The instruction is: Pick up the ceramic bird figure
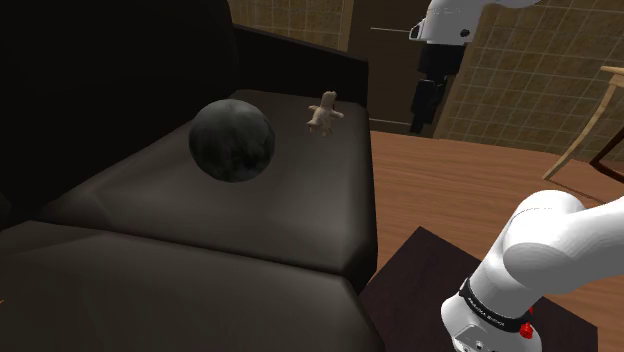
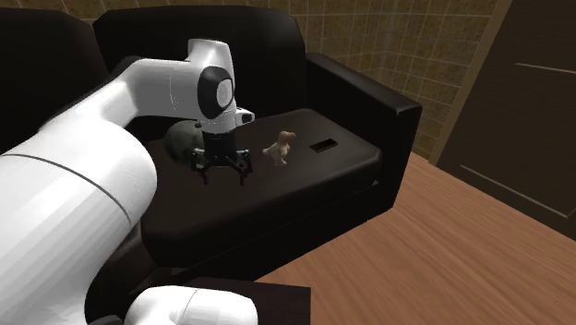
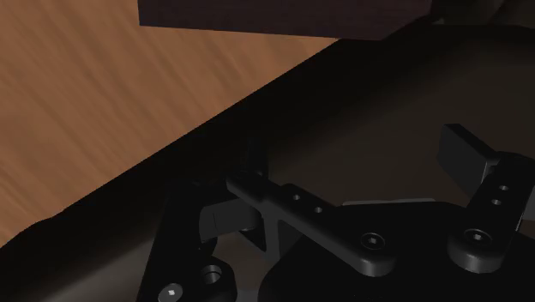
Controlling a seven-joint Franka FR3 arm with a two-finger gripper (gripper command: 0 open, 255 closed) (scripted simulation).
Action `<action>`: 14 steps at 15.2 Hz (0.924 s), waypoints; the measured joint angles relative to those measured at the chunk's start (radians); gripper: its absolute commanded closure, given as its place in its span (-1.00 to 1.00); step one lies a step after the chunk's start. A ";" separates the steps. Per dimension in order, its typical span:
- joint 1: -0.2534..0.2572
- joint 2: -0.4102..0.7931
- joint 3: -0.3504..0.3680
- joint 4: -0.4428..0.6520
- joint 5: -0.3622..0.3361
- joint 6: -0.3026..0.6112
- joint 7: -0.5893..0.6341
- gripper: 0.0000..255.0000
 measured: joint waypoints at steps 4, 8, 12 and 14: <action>-0.004 0.074 -0.015 0.031 0.001 0.045 -0.011 -1.00; -0.014 0.206 -0.056 0.095 -0.003 0.115 -0.049 -1.00; -0.019 0.351 -0.089 0.183 0.009 0.173 -0.079 -1.00; -0.022 0.424 -0.108 0.247 0.018 0.182 -0.098 -1.00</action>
